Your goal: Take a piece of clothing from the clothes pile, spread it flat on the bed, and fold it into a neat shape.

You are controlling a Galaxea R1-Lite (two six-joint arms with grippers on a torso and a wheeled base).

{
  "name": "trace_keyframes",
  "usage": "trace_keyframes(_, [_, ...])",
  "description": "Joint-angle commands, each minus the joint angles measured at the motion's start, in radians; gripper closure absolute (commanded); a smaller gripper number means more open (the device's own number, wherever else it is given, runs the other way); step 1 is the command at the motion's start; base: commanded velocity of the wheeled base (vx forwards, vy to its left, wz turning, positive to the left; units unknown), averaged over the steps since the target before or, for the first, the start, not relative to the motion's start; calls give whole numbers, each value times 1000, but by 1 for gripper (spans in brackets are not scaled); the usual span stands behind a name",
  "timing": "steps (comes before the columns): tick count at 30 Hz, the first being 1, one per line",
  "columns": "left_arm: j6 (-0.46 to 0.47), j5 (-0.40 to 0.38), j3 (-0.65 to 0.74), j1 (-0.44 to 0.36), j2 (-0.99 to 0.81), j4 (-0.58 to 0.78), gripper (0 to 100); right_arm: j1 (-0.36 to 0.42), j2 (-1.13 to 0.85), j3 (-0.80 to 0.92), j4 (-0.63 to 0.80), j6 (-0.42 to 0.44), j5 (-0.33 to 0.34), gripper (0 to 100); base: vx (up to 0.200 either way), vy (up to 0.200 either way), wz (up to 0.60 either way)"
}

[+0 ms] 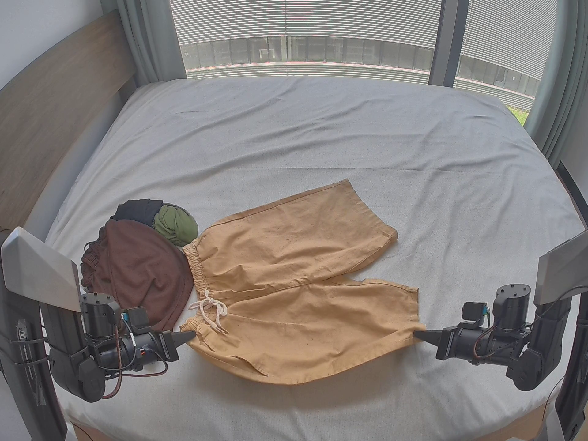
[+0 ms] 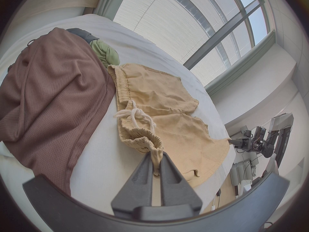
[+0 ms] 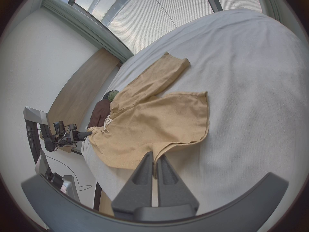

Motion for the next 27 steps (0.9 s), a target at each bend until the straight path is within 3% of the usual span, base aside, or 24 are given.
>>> trace_keyframes(1, [-12,3,-20,2,-18,-2,100,-5,-22,-40,-1,0,-1,100,0,0,0])
trace_keyframes(19, [-147,69,-101,-3,-18,-2,100,-54,-53,-234,22,23,-2,100,0,0,0])
trace_keyframes(27, [-196,73,-127,-3,-26,-2,100,-63,-108,-360,166,67,-2,100,0,0,0])
